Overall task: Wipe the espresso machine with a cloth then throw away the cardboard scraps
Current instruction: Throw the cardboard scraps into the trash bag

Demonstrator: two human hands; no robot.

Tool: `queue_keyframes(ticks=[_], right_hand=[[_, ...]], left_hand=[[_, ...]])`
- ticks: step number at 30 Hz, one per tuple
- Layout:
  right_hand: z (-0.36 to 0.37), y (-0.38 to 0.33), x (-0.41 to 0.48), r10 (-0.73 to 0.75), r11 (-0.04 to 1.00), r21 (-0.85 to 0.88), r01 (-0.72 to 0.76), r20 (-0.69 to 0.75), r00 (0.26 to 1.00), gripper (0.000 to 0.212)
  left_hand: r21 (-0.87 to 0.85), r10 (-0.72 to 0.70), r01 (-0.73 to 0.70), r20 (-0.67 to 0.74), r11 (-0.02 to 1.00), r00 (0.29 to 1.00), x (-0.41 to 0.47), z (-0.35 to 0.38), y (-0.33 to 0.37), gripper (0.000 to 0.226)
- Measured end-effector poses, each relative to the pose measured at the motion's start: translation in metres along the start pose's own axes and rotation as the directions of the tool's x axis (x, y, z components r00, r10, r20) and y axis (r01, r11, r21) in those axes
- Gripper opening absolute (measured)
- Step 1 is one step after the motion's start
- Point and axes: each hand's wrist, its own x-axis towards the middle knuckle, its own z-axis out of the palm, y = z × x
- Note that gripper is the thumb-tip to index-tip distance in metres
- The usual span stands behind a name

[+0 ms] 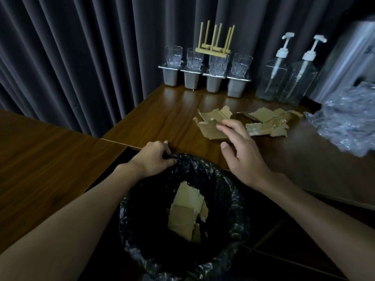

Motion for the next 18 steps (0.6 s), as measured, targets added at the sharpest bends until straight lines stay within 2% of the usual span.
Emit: queue_keyframes(ticks=[4, 7, 11, 15, 18], right_hand=[[-0.008, -0.034, -0.027, -0.133, 0.989, 0.074, 0.13, 0.039, 0.99, 0.041], [-0.006, -0.046, -0.046, -0.145, 0.979, 0.163, 0.126, 0.107, 0.984, 0.042], [-0.001, -0.051, -0.063, -0.158, 0.957, 0.278, 0.087, 0.246, 0.956, 0.036], [-0.001, -0.037, -0.062, -0.073, 0.975, 0.224, 0.006, 0.294, 0.953, 0.036], [0.003, -0.013, -0.053, 0.069, 0.996, 0.023, -0.081, 0.337, 0.939, 0.044]], left_hand=[[-0.053, -0.03, 0.029, -0.014, 0.998, 0.999, -0.002, -0.004, -0.004, 0.018], [-0.076, -0.035, 0.035, 0.0, 0.996, 0.999, -0.003, -0.005, -0.003, 0.01], [-0.131, -0.051, 0.05, -0.006, 0.99, 0.999, -0.002, -0.006, -0.004, 0.012], [-0.148, -0.056, 0.057, 0.011, 0.987, 0.998, -0.002, -0.007, -0.003, 0.013], [-0.143, -0.051, 0.052, 0.01, 0.988, 0.999, -0.003, -0.006, -0.004, 0.015]])
